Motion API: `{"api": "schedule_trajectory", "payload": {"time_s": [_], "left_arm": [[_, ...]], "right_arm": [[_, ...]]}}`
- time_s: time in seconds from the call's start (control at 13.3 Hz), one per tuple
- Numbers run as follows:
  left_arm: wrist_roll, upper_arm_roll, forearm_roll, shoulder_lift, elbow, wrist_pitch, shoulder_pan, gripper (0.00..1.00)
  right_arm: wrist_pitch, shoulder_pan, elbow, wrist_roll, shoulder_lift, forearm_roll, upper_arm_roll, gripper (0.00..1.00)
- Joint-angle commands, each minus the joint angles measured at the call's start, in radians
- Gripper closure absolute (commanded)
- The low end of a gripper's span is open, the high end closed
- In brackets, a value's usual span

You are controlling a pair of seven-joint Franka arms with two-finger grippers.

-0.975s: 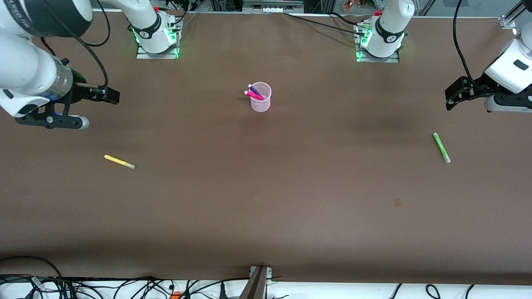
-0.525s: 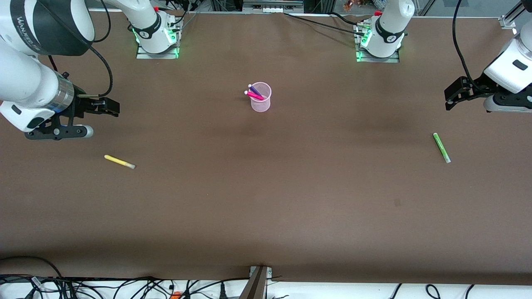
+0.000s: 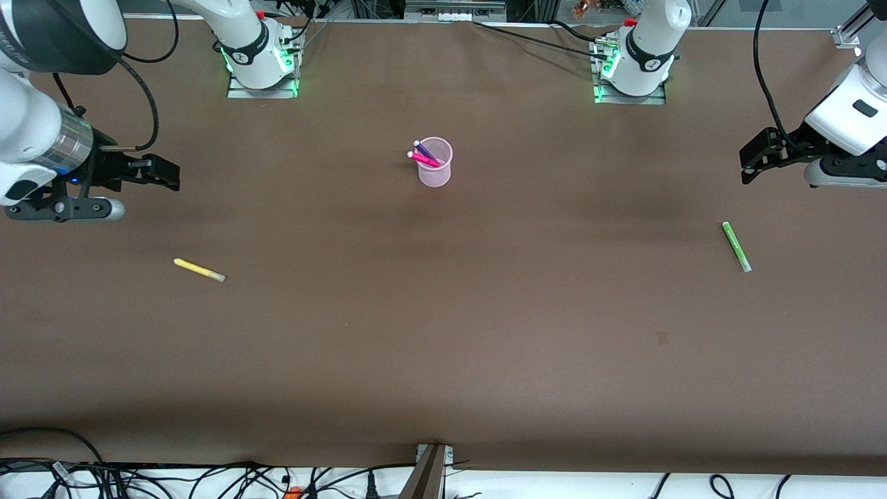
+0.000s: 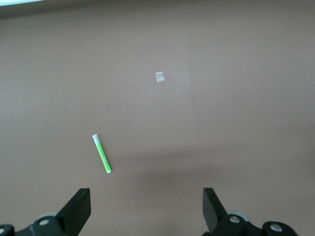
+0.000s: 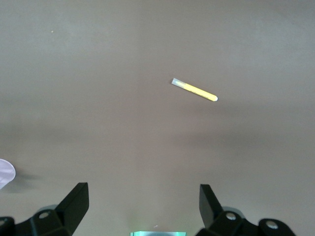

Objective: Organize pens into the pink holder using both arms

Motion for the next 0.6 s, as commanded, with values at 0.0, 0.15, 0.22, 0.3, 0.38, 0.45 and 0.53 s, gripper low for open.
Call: {"api": "schedule_trajectory", "payload": {"time_s": [0.0,0.15,0.22,0.3,0.38,0.45,0.53], "left_arm": [[-0.008,-0.001,-0.010,0.011,0.031,-0.025,0.000,0.00],[-0.008,-0.001,-0.010,0.011,0.031,-0.030,0.000,0.00],[-0.010,-0.001,-0.010,0.011,0.031,-0.030,0.000,0.00],[-0.010,-0.001,-0.010,0.011,0.031,-0.030,0.002,0.00],[-0.010,0.001,-0.010,0.014,0.033,-0.024,0.000,0.00],[-0.010,0.001,-0.009,0.016,0.034,-0.019,0.000,0.00],[-0.010,0.001,-0.009,0.022,0.046,-0.019,-0.001,0.00]], "right_arm": [[0.013,-0.190,0.002,0.017,-0.017,0.015,0.189,0.01],[0.018,-0.266,-0.005,0.015,-0.023,0.007,0.269,0.01],[0.025,-0.304,-0.011,0.015,-0.029,0.004,0.312,0.01],[0.027,-0.353,-0.017,0.014,-0.032,0.004,0.358,0.01],[0.036,-0.397,-0.034,0.009,-0.040,0.004,0.392,0.01],[0.065,-0.425,-0.071,0.004,-0.061,0.004,0.420,0.01],[0.108,-0.460,-0.130,0.000,-0.096,0.004,0.449,0.01]]}}
